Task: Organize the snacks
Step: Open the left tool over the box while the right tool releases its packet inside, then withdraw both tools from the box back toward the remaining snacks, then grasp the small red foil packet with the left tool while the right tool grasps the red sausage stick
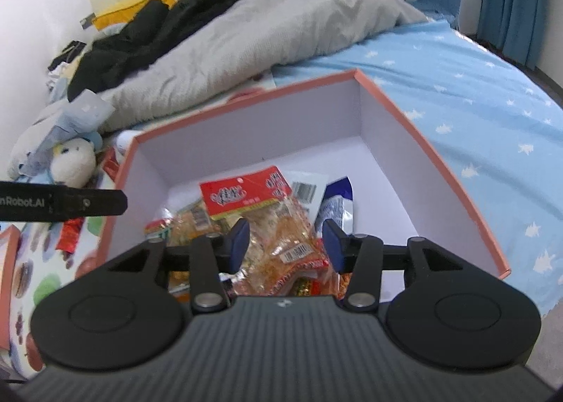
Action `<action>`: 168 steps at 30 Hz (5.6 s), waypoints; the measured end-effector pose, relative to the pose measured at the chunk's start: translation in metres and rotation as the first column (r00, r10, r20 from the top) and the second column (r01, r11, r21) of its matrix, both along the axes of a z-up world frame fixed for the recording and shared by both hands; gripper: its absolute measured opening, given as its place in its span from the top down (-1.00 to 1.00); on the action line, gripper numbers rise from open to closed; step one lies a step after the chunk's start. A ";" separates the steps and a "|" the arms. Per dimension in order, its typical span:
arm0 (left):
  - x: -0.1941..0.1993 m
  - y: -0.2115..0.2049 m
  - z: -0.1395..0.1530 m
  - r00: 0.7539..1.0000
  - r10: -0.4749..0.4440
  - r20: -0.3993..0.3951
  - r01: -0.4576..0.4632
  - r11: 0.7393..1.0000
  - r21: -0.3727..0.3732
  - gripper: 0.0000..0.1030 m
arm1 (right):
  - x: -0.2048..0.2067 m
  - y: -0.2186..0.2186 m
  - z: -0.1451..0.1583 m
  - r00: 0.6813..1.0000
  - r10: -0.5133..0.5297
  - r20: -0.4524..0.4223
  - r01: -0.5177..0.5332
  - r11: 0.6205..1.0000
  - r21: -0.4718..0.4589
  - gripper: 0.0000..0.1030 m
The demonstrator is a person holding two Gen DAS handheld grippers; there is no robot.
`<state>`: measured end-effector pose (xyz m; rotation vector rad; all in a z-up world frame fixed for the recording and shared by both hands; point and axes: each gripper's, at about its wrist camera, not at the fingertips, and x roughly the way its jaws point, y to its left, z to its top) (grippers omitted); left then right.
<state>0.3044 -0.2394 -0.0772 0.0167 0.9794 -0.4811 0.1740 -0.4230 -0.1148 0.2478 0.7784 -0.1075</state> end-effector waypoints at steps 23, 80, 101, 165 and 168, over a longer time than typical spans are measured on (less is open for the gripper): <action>-0.075 0.074 0.089 0.985 0.046 0.169 -0.033 0.997 -0.075 -0.13 | -0.051 0.048 0.078 0.983 0.042 0.177 -0.033 0.998 -0.057 0.06; -0.157 0.255 0.036 0.929 0.352 0.114 -0.344 0.935 -0.084 -0.13 | -0.078 0.210 0.042 0.922 0.365 0.133 -0.362 0.931 -0.046 0.06; -0.076 0.272 -0.014 0.936 0.351 0.033 -0.350 0.936 -0.034 -0.13 | -0.010 0.225 0.016 0.925 0.371 0.081 -0.367 0.928 -0.059 0.06; 0.138 0.285 -0.167 0.939 0.342 -0.020 -0.341 0.939 0.050 -0.12 | 0.288 0.296 -0.122 0.827 0.535 -0.174 -0.562 0.801 -0.206 0.34; 0.131 0.288 -0.162 0.928 0.372 -0.031 -0.370 0.928 0.046 -0.11 | 0.283 0.294 -0.120 0.832 0.524 -0.182 -0.553 0.812 -0.188 0.36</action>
